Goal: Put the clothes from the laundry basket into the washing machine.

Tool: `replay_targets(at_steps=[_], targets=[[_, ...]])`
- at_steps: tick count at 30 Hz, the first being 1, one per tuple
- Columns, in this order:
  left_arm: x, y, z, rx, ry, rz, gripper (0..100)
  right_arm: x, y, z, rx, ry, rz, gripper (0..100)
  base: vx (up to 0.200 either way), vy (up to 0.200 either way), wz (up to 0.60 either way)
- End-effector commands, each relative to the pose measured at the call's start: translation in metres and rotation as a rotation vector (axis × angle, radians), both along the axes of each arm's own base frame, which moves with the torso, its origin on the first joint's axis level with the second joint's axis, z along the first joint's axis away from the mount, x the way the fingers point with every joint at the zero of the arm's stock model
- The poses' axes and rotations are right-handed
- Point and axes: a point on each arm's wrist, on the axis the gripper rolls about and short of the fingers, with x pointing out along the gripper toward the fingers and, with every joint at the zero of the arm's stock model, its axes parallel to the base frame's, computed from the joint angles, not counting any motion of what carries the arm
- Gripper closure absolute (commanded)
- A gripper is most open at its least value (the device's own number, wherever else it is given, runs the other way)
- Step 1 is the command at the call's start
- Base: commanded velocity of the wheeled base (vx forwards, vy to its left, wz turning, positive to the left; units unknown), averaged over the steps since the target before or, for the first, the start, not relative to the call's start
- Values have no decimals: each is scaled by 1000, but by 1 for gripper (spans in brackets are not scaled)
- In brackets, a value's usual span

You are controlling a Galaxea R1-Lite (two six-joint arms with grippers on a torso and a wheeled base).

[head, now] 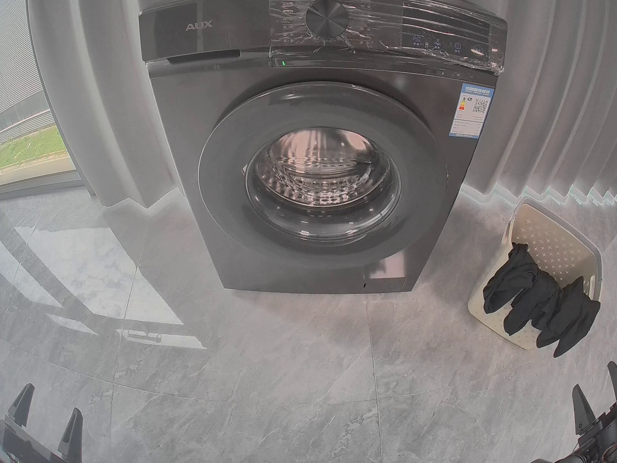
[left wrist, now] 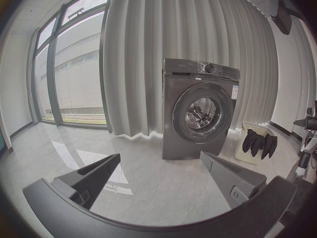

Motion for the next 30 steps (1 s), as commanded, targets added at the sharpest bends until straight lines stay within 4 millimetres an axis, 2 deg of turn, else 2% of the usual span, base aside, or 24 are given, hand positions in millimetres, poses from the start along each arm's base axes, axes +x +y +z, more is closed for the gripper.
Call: replay_targets(at_steps=[1,30], targets=[[0,0,-5,0,-2,1,0,1,0,-5,0,16,1,0,0,0,0],[0,0,-5,0,-2,0,0,1,0,-5,0,16,1,0,0,0,0]])
